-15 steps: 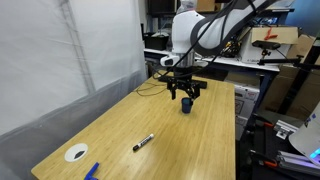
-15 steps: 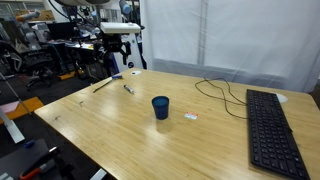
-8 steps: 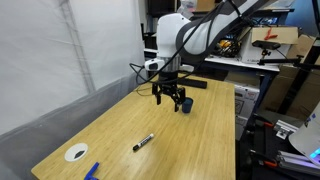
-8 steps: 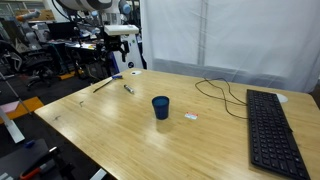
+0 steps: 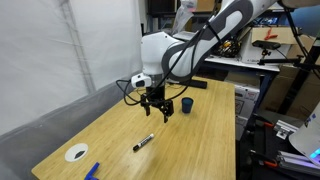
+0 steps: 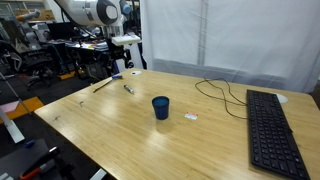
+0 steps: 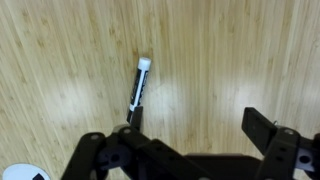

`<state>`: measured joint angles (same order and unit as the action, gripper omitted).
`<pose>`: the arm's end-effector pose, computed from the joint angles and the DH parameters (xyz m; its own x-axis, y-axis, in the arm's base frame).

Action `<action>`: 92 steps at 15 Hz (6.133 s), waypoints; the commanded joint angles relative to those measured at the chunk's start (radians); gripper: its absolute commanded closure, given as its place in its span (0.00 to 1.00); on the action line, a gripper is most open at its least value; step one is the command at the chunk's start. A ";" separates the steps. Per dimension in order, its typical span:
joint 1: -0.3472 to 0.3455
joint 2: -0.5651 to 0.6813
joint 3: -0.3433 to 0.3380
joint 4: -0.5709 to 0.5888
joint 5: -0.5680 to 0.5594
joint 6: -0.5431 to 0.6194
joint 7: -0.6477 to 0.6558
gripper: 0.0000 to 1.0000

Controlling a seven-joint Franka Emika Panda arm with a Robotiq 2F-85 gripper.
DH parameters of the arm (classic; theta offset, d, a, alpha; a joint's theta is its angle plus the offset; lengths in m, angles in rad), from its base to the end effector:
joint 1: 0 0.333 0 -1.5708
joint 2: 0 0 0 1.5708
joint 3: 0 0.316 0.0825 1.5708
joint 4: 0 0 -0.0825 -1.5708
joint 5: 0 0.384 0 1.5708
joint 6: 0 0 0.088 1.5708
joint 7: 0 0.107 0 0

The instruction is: Put the marker in the cup

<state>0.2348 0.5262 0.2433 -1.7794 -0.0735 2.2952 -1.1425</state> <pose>0.5910 0.2895 0.2695 -0.0655 0.9959 0.0629 0.9975 0.0669 -0.0210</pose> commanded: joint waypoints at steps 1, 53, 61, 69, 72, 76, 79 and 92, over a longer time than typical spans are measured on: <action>-0.014 0.008 0.020 0.013 -0.010 -0.010 -0.001 0.00; 0.048 0.554 0.023 0.571 -0.087 -0.026 0.305 0.95; -0.017 0.393 0.037 0.395 -0.063 0.070 0.325 0.95; -0.175 0.168 0.104 -0.001 0.014 0.431 0.307 0.95; -0.254 0.075 0.154 -0.182 0.046 0.553 0.291 0.95; -0.389 -0.025 0.265 -0.383 0.085 0.685 0.251 0.95; -0.391 -0.010 0.266 -0.375 0.055 0.684 0.281 0.81; -0.585 -0.036 0.429 -0.440 0.127 0.774 0.227 0.95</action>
<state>-0.2489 0.4816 0.5806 -2.2095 0.0062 3.0224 -0.8753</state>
